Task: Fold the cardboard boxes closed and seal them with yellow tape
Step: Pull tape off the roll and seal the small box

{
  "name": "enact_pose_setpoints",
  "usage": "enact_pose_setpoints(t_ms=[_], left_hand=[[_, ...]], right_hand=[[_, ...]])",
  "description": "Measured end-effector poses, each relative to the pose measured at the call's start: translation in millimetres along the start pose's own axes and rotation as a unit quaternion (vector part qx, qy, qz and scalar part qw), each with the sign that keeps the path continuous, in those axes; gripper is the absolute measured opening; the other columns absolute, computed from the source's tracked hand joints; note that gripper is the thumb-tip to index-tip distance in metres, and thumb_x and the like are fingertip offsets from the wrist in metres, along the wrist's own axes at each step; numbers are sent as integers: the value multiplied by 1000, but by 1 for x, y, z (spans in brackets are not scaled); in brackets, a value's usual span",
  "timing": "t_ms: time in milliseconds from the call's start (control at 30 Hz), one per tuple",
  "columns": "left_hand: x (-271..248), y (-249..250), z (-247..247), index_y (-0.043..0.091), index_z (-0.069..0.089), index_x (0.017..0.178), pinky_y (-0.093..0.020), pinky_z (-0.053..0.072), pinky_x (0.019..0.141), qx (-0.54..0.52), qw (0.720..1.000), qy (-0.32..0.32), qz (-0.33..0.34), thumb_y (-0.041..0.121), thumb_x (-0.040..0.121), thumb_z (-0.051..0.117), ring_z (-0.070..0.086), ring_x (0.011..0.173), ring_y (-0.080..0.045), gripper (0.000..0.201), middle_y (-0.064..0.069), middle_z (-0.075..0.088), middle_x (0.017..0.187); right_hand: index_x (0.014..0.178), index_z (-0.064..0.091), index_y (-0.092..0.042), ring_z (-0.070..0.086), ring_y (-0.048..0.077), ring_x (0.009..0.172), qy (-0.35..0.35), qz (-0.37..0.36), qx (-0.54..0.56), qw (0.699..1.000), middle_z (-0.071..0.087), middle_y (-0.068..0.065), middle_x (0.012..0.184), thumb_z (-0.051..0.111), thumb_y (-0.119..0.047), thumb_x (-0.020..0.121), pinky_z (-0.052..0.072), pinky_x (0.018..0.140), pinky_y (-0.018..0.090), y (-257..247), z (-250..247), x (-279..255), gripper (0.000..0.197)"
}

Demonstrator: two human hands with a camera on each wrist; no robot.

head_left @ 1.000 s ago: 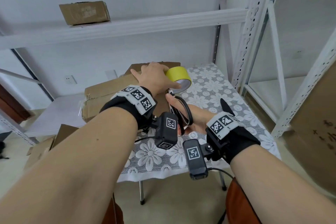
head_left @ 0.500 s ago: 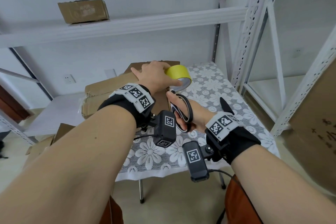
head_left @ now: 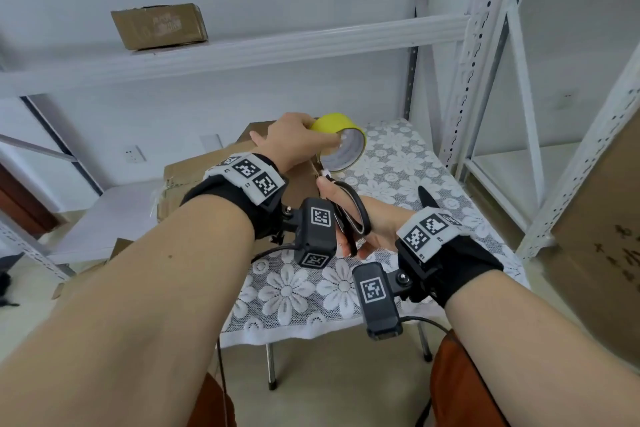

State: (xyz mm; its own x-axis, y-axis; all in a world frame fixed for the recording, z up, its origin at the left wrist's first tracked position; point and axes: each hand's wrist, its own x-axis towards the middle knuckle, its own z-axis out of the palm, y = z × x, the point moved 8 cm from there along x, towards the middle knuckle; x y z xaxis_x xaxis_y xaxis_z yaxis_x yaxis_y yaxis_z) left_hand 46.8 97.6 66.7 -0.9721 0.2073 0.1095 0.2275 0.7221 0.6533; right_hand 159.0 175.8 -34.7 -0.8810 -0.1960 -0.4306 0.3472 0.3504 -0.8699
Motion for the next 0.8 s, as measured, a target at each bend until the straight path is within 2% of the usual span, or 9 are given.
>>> enact_pose_setpoints(t_ms=[133, 200, 267, 333, 400, 467, 567, 700, 800], left_hand=[[7, 3, 4, 22, 68, 80, -66, 31, 107, -56, 998, -31, 7, 59, 35, 69, 60, 84, -24, 57, 11, 59, 66], [6, 1, 7, 25, 70, 82, -65, 32, 108, -73, 996, -46, 0, 64, 34, 73, 64, 95, -28, 62, 10, 62, 71], [7, -6, 12, 33, 72, 83, -63, 34, 108, -95, 994, -49, -9, 76, 31, 77, 63, 110, -29, 68, 8, 68, 85], [10, -12, 17, 37, 72, 91, -60, 34, 109, -106, 993, -49, -11, 87, 24, 73, 62, 114, -26, 84, 7, 72, 100], [10, -13, 18, 38, 71, 102, -55, 32, 112, -108, 993, -44, -7, 92, 20, 67, 61, 116, -22, 99, 10, 71, 108], [7, -12, 17, 38, 68, 111, -51, 30, 114, -114, 993, -37, -9, 95, 20, 64, 58, 119, -20, 108, 11, 69, 112], [1, -10, 16, 40, 67, 112, -50, 27, 115, -112, 993, -33, -11, 95, 24, 63, 56, 121, -20, 104, 11, 68, 113], [-5, -4, 13, 39, 67, 113, -49, 22, 117, -105, 994, -35, -5, 94, 35, 60, 53, 123, -19, 95, 11, 68, 115], [-11, 1, 7, 37, 65, 119, -50, 11, 119, -77, 997, -23, 0, 84, 61, 62, 46, 129, -18, 74, 11, 66, 120]], right_hand=[[73, 47, -12, 53, 17, 50, 14, 26, -11, 1000, 50, 5, 57, 31, -84, 76, 40, 49, 22, 3, -1, -1, 74], [71, 46, -13, 52, 17, 51, 11, 28, -8, 1000, 49, 4, 58, 32, -84, 76, 42, 51, 23, 3, -2, -2, 73], [72, 45, -14, 51, 17, 52, 11, 31, 7, 999, 49, 3, 59, 35, -86, 73, 50, 62, 29, 6, -5, -3, 72], [75, 46, -14, 50, 16, 54, 9, 35, 10, 999, 48, 1, 59, 40, -88, 66, 53, 78, 42, 10, -7, -2, 75], [76, 46, -14, 49, 16, 56, 11, 43, -5, 999, 47, 1, 60, 40, -89, 63, 52, 82, 46, 12, -8, -3, 77], [78, 47, -14, 49, 16, 58, 14, 49, -22, 998, 47, 0, 63, 41, -92, 59, 55, 76, 43, 11, -9, -5, 80], [84, 47, -14, 47, 18, 68, 19, 49, -41, 998, 46, 1, 72, 40, -91, 54, 52, 72, 41, 6, -9, -13, 83], [76, 37, -27, 42, 17, 73, 9, 39, -67, 997, 40, 3, 82, 25, -73, 86, 46, 52, 21, -3, -6, -26, 49], [75, 35, -29, 42, 15, 67, 0, 54, -55, 997, 39, 3, 77, 25, -68, 90, 44, 43, 16, -1, -5, -28, 43]])
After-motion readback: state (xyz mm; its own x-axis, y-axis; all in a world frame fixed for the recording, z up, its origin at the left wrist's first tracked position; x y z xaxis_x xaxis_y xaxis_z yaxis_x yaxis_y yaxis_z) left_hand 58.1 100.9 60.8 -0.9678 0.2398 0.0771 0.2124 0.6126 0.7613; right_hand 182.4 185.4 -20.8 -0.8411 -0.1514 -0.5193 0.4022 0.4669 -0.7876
